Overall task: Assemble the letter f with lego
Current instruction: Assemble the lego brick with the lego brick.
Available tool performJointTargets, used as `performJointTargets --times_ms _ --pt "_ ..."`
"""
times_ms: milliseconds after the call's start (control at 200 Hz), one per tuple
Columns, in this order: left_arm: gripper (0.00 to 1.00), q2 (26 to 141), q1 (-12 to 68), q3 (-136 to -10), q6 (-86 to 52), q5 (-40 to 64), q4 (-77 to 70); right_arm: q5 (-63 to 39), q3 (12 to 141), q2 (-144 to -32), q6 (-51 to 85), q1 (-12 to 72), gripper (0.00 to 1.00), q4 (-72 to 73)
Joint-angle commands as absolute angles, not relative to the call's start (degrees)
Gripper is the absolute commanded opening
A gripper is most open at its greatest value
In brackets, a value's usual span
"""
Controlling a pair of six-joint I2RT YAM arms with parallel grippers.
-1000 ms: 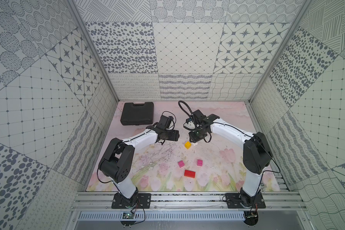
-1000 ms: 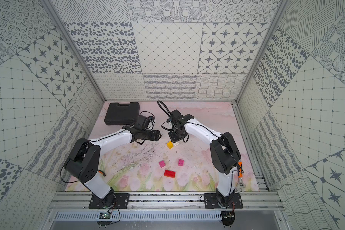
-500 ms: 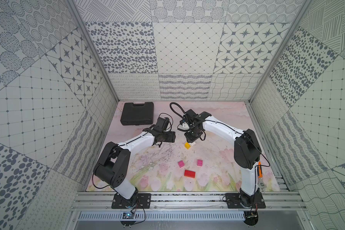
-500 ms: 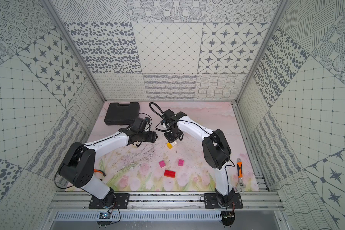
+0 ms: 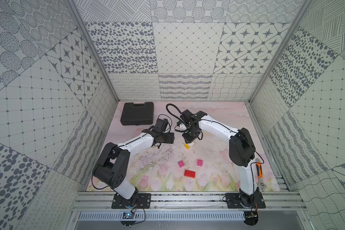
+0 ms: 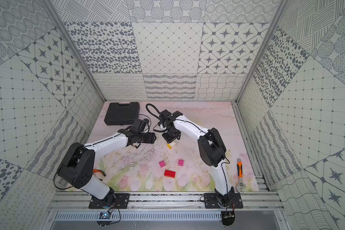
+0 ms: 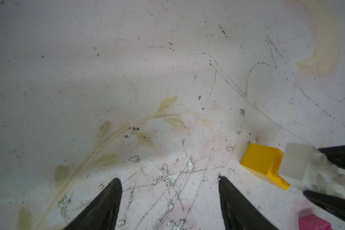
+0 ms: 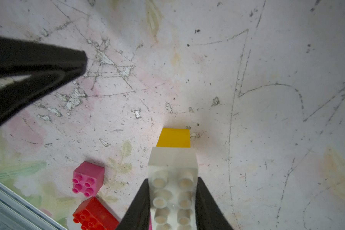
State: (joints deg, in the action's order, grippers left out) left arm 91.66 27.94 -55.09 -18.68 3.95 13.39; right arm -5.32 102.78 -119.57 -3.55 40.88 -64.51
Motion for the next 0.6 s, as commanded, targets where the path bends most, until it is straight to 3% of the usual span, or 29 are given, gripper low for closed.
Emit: performJointTargets --times_ms 0,595 --pt "0.77 91.1 27.6 -55.0 -18.9 3.7 12.0 -5.2 105.0 -121.2 -4.5 41.3 0.33 -65.3" --pt "0.76 91.5 27.6 -54.6 -19.1 4.9 11.1 -4.7 106.2 -122.9 -4.8 41.4 0.33 -65.3"
